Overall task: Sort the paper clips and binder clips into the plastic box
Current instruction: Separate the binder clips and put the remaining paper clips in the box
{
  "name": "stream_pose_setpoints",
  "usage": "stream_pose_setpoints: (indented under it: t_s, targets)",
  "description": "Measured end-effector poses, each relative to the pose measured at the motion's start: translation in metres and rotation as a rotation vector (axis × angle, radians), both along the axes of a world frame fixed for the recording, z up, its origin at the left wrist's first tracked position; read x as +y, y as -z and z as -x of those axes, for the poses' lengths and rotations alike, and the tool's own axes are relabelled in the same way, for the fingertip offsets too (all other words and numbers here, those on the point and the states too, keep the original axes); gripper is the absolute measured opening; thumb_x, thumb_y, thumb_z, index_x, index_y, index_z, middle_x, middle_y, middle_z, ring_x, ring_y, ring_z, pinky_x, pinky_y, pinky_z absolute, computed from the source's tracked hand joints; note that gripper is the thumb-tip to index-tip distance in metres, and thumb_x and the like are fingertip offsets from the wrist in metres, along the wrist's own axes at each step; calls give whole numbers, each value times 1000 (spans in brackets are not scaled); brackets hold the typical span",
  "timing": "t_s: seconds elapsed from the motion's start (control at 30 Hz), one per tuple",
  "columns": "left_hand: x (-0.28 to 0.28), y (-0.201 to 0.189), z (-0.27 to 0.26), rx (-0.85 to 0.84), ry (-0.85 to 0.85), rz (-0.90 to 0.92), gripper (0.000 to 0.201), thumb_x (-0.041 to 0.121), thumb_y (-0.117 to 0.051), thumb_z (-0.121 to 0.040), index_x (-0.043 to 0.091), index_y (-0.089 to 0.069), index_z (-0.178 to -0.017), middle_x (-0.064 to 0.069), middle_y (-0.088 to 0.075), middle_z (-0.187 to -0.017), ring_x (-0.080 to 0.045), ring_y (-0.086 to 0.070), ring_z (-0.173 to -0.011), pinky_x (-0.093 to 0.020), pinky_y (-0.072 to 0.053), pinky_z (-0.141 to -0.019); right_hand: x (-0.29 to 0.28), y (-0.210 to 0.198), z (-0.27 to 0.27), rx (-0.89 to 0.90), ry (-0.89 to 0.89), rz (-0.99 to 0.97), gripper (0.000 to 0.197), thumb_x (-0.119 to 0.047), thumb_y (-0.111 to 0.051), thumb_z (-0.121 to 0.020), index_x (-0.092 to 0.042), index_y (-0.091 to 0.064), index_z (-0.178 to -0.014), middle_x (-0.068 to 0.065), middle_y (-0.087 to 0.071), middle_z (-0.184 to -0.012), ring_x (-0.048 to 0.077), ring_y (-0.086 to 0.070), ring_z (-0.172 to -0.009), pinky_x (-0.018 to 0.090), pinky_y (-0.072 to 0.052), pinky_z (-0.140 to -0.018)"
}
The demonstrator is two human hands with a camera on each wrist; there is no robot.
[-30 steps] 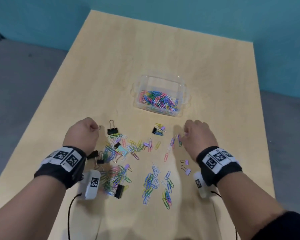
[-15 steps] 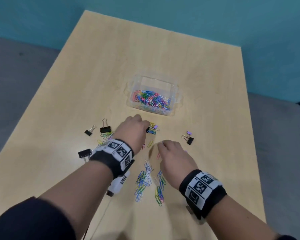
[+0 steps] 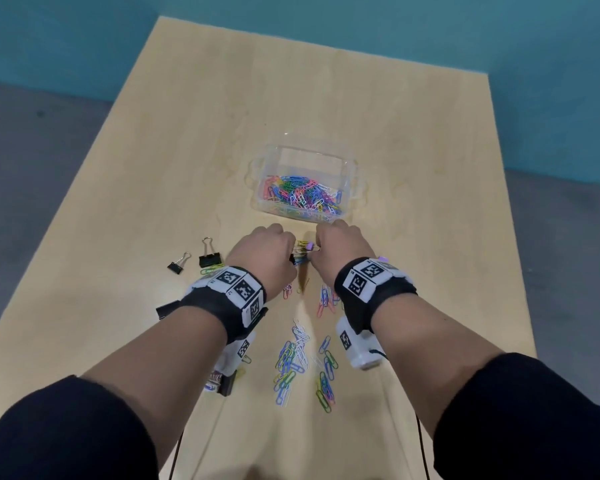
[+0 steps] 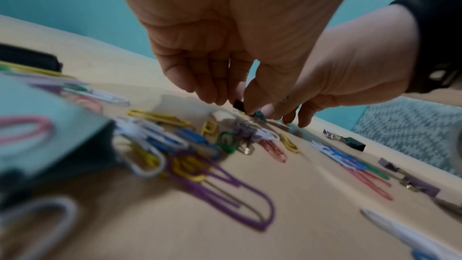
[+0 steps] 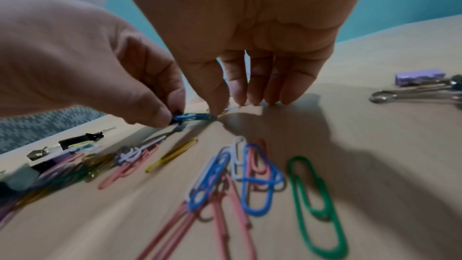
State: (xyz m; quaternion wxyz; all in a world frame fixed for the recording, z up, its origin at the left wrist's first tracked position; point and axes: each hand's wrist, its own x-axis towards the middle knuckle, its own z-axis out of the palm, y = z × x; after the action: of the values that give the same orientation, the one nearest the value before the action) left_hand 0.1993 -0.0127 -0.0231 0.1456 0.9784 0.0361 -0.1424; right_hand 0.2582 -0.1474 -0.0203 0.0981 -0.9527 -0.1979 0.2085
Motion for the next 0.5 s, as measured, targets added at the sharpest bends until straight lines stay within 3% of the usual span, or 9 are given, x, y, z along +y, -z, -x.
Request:
stream_pose_setpoints:
  t_s: [0.13,0.23,0.37,0.5]
  targets:
    - [8,-2,5,4,-23,25,13,15,-57,-74,13,-59,-86,-3,-51,-86,-24,-49,-79,-34,-42,-63,4,0,-3,9,-28,-40,16,-25,-58,-83,-20,-43,-88,8,-51,-106,31,-46,-99,40,-45,-78]
    - [9,-9,7,17,-6,-4,10,16,-56,-74,12,-56,-84,-3,-49,-83,-25,-50,-79,-32,-36,-61,7,0,-4,-12,-115,-21,12,-17,-55,-83,-16,-50,-95,11,-51,-110,32,-46,-102,38,-43,-78]
    - [9,-24,12,-15,86,-114,14,16,-52,-77,18,-38,-77,0,-38,-80,-23,-41,-78,-32,-30,-63,8,-2,-4,-42,-203,32,17,-8,-49,-85,-11,-52,-101,13,-53,-113,32,-46,-104,34,-36,-73]
    - [10,-29,16,-19,110,-101,15,9,-49,-78,15,-35,-79,1,-39,-75,-24,-43,-72,-33,-32,-59,2,-10,-1,-81,-233,-2,9,-11,-49,-86,-14,-50,-94,10,-56,-105,30,-48,-98,33,-37,-69]
